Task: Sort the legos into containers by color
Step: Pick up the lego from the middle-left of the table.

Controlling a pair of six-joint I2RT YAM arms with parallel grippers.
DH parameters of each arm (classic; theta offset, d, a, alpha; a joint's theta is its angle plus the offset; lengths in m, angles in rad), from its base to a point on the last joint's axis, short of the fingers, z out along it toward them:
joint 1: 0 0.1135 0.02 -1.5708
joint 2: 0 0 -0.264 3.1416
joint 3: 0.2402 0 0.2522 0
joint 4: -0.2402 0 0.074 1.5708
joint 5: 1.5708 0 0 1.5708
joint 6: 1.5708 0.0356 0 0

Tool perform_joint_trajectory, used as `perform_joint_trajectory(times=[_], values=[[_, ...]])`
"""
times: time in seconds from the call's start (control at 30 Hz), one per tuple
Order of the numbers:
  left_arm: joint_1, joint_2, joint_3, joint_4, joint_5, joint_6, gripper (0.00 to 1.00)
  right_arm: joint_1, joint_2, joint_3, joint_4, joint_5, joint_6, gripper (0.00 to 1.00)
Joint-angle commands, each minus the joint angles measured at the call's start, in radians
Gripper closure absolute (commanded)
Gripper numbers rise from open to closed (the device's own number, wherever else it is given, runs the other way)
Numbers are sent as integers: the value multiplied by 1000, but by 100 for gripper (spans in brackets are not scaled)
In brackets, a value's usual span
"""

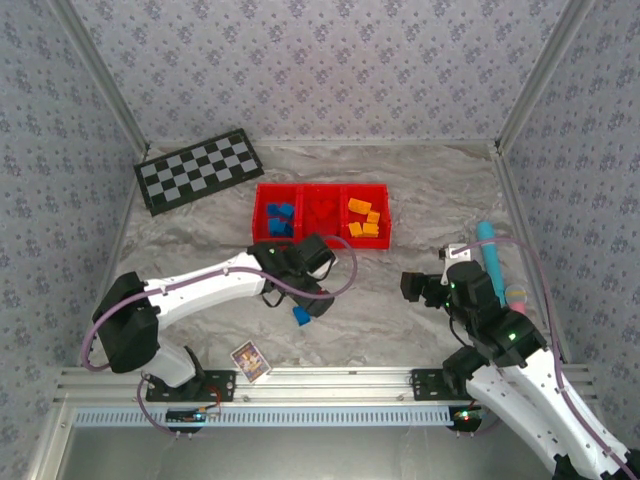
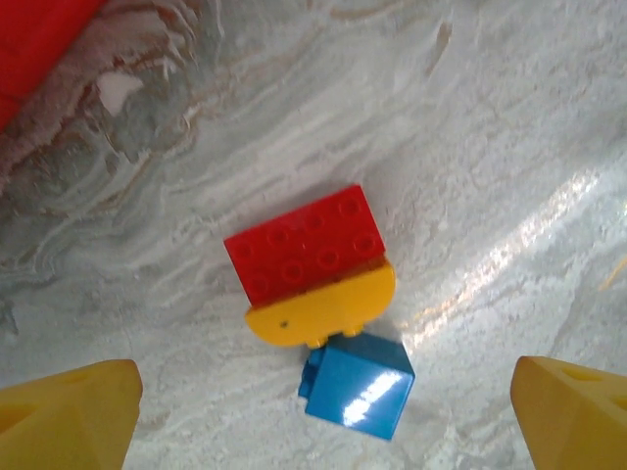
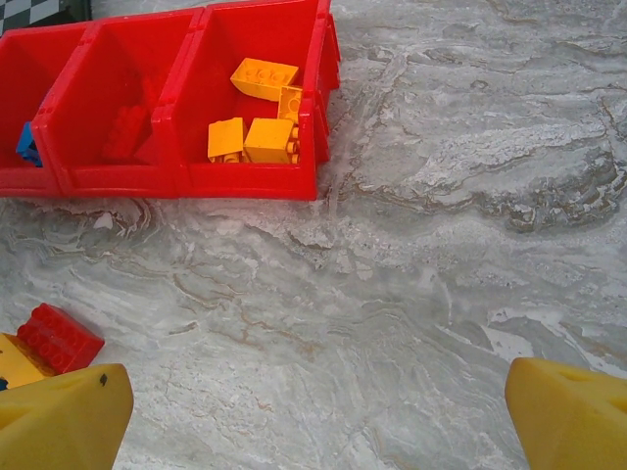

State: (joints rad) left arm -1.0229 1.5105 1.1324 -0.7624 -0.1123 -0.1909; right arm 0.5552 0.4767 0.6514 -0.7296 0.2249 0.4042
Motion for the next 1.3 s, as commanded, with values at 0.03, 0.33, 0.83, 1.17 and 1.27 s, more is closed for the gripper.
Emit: perform_joint_trajectory(times=[0.03,0.33,0.83,1.17,1.27], values=[[-18,28,-1,-106,15,-1,9,2,-5,-1,-6,11,13,0],[-85,168,-14,-119,7,-16,21,2,-3,-4,1,7,10,0],[-83,296,-30,-86,-11,8,33,3,-1,-4,-2,11,10,0],[-61,307,-28,-67,-11,17,56,3,1,-2,-3,13,9,0],[-52,264,-32,-66,-48,-4,69,0,3,-3,-2,13,9,0]])
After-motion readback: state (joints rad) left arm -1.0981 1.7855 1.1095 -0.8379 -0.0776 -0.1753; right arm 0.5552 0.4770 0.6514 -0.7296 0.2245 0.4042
